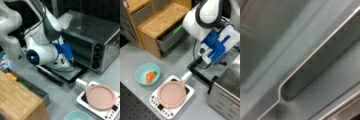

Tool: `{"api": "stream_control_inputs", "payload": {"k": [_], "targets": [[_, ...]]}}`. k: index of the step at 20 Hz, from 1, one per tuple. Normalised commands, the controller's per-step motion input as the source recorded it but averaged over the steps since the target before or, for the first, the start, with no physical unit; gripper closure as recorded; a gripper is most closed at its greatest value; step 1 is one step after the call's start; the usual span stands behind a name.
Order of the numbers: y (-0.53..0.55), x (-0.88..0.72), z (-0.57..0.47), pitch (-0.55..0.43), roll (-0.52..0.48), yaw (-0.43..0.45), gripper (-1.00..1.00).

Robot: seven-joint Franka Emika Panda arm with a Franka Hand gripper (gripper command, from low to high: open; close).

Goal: Open the microwave oven door. Pull out the microwave oven tray. Pick up the bowl. Place the bowl on the microwave tray.

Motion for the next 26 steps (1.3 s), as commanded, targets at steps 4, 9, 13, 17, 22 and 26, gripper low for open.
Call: {"api": "stream_control_inputs", "payload": {"k": [4, 9, 13, 17, 22, 26], "targets": [[0.04, 0.13, -0.15, -0.059, 0.286, 0.040, -1.00], [0.09, 0.08, -0.06, -0.047, 0.235, 0.011, -1.00], [0.10, 0.06, -0.03, -0.056, 0.202, 0.001, -1.00], [0.15, 0.08, -0.05, -0.072, 0.205, -0.042, -1.00], [0.15, 0.11, -0.11, -0.091, 0.187, -0.067, -1.00], [0.06, 0.12, -0.17, -0.115, 0.150, -0.071, -1.00]]}}
